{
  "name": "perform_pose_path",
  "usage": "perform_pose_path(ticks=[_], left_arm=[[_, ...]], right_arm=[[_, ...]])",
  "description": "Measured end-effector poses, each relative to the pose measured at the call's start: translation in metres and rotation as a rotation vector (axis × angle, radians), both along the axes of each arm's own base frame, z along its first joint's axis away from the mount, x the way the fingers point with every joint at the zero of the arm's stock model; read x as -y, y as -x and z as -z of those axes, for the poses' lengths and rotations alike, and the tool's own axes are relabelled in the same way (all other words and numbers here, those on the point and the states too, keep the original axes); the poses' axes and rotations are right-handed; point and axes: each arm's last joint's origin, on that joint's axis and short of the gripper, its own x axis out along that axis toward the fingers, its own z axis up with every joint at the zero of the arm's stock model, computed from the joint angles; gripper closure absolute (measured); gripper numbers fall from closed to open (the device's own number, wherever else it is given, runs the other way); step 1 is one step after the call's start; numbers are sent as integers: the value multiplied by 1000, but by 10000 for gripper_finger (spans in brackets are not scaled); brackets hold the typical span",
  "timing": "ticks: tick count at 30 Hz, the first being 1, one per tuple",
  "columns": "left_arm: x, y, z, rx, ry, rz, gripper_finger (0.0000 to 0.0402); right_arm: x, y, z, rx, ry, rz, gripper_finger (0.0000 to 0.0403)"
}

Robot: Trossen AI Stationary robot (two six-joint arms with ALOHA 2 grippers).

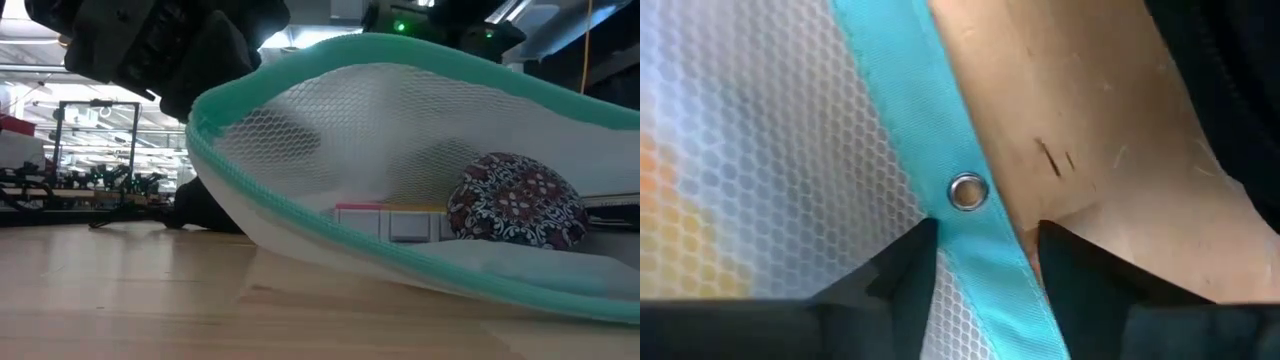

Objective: Unpack backpack
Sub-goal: Remove the items from the blue zip bag

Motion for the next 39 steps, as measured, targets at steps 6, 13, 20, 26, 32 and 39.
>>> perform_pose_path(ticks=[6, 13, 20, 26, 32, 39], left_arm=[[0, 0, 0, 1, 0, -1, 86], [0, 0, 0, -4, -2, -2, 86], [-1, 1, 2, -23, -9, -8, 86], [-1, 1, 2, -20, -7, -12, 86], [4, 1, -1, 9, 13, -4, 86], [14, 4, -13, 79, 44, 28, 86]], right_arm=[[-8, 0, 0, 16, 24, -19, 354], [-10, 3, -7, 30, 35, 12, 398], [-15, 16, -50, 162, 70, 42, 402], [-20, 33, -84, 263, 107, 77, 403], [-19, 45, -108, 345, 110, 109, 403], [-17, 51, -123, 360, 125, 112, 403]])
